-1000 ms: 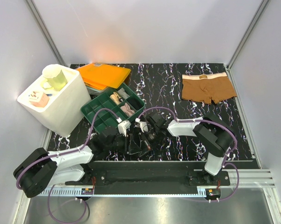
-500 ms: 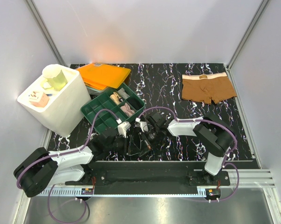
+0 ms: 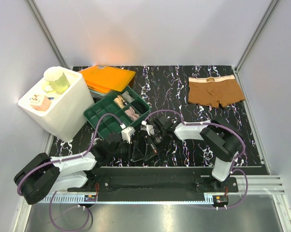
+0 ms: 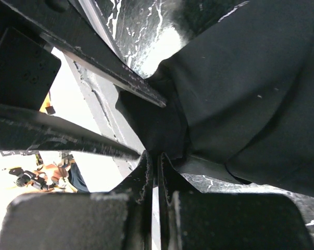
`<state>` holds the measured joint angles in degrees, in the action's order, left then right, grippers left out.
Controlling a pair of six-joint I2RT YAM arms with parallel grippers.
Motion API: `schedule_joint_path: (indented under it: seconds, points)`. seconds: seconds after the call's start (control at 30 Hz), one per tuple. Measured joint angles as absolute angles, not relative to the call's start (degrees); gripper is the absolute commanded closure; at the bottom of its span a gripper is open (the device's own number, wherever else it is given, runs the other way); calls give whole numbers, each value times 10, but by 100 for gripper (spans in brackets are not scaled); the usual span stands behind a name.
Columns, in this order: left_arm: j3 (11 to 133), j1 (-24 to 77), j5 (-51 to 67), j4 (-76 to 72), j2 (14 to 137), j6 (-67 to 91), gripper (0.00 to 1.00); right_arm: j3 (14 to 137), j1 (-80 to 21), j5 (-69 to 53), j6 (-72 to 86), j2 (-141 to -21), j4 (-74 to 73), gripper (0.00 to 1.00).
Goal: Roll the underwear
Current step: Roll the underwear to the center of the board.
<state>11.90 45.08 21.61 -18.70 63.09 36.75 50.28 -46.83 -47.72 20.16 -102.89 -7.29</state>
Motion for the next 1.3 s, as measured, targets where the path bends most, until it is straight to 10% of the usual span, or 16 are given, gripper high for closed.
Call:
schedule_joint_path:
  seconds: [0.3,0.5,0.53,0.77,1.3]
  points:
    - [112,451,208,-165,631,361,67,503,-458,-482,199,-1042,-73,100]
    - [112,451,204,-162,636,357,96,503,-450,-489,197,-1049,-72,99]
    - [112,451,203,-162,640,358,99,503,-449,-489,197,-1049,-71,87]
    - [138,452,189,-139,673,368,100,502,-442,-474,191,-1042,-72,42]
    - [146,434,188,-110,677,480,100,343,-476,-346,188,-844,71,38]
